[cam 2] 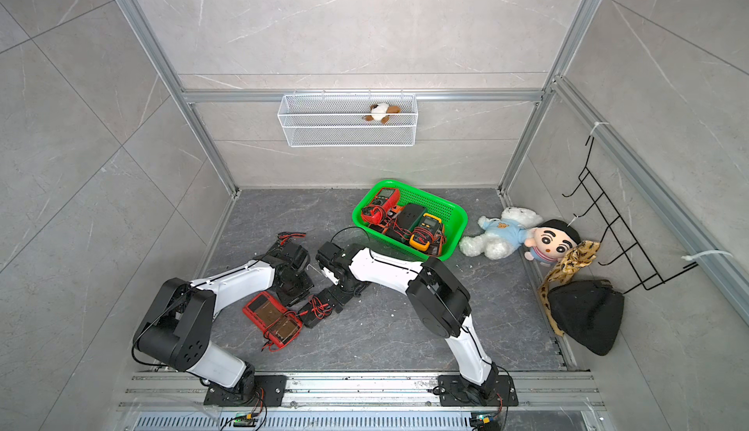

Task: Put the multimeter into the basket
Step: Pick up the multimeter from the center of the board.

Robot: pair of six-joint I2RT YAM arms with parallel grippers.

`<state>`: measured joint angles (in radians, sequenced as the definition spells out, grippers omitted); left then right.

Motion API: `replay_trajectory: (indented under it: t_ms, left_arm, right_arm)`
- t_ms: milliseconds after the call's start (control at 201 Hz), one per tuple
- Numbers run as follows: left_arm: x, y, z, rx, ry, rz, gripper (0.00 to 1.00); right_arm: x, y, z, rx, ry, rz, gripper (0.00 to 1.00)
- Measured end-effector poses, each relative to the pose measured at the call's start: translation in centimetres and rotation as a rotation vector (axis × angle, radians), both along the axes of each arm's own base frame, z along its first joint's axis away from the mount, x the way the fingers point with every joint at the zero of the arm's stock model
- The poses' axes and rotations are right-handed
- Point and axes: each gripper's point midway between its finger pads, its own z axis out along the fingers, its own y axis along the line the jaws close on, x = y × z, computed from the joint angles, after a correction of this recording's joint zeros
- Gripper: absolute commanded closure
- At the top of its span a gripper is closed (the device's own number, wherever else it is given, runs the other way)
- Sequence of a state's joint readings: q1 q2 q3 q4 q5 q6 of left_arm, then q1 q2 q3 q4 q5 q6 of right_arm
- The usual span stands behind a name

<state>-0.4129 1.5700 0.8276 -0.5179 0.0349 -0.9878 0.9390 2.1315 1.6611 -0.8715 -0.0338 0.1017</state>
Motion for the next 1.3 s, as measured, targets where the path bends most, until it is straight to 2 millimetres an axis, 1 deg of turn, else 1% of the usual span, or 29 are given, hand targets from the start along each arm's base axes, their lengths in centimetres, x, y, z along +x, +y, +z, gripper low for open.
replay_trajectory:
  t_ms: [75, 184, 274, 363, 473, 587, 692, 741, 821, 905, 985, 1055, 1149, 1184, 1249, 1298]
  left_arm:
    - [0.5, -0.7, 0.0, -0.025, -0.017, -0.013, 0.93]
    - [1.5, -1.9, 0.0, -0.061, -0.038, -0.033, 0.93]
    - [2.6, -2.7, 0.1, -0.071, -0.057, -0.05, 0.93]
    - [3.8, -3.5, 0.2, -0.085, -0.076, -0.062, 0.93]
    - [5.1, -4.7, 0.2, -0.118, -0.096, -0.08, 0.93]
    - [6.0, -5.8, 0.3, -0.151, -0.113, -0.101, 0.91]
    - [6.4, -6.0, 0.4, -0.152, -0.122, -0.107, 0.86]
    - [6.5, -5.9, 0.4, -0.151, -0.122, -0.101, 0.84]
    - [6.8, -5.4, 0.5, -0.146, -0.131, -0.085, 0.81]
    - [6.9, -3.9, 0.6, -0.127, -0.144, -0.045, 0.74]
    - [7.1, -2.0, 1.0, -0.094, -0.162, 0.009, 0.63]
    - [7.2, -0.4, 1.6, -0.06, -0.183, 0.05, 0.51]
    - [7.7, 1.3, 2.7, -0.021, -0.227, 0.103, 0.35]
    - [7.8, 1.8, 3.2, -0.011, -0.242, 0.12, 0.28]
    - [7.9, 2.7, 3.7, 0.008, -0.262, 0.148, 0.19]
    - [7.9, 3.3, 3.9, 0.021, -0.271, 0.167, 0.08]
  right_arm:
    - [0.8, -0.1, -0.2, -0.022, -0.019, -0.022, 0.05]
    - [2.4, -0.3, -0.1, -0.044, -0.049, -0.071, 0.05]
    - [3.7, -1.1, 0.1, -0.066, -0.059, -0.127, 0.05]
    - [5.7, -2.0, 0.2, -0.072, -0.063, -0.198, 0.05]
    - [8.4, -3.1, 0.4, -0.057, -0.071, -0.293, 0.05]
    - [10.9, -3.7, 1.3, -0.037, -0.089, -0.364, 0.06]
    - [12.4, -3.8, 2.3, -0.027, -0.109, -0.403, 0.06]
    - [12.7, -3.9, 2.8, -0.029, -0.118, -0.413, 0.06]
    - [12.6, -4.0, 3.4, -0.036, -0.119, -0.419, 0.06]
    - [12.3, -4.2, 3.6, -0.047, -0.11, -0.425, 0.06]
    - [11.8, -4.4, 3.7, -0.057, -0.095, -0.43, 0.06]
    - [11.4, -4.5, 4.0, -0.053, -0.082, -0.434, 0.05]
    - [10.7, -4.0, 5.2, -0.026, -0.067, -0.425, 0.02]
    - [10.3, -3.6, 5.6, -0.014, -0.061, -0.417, 0.01]
    - [9.4, -2.9, 6.2, 0.002, -0.049, -0.397, 0.0]
    - [8.6, -2.1, 6.3, 0.01, -0.037, -0.376, 0.0]
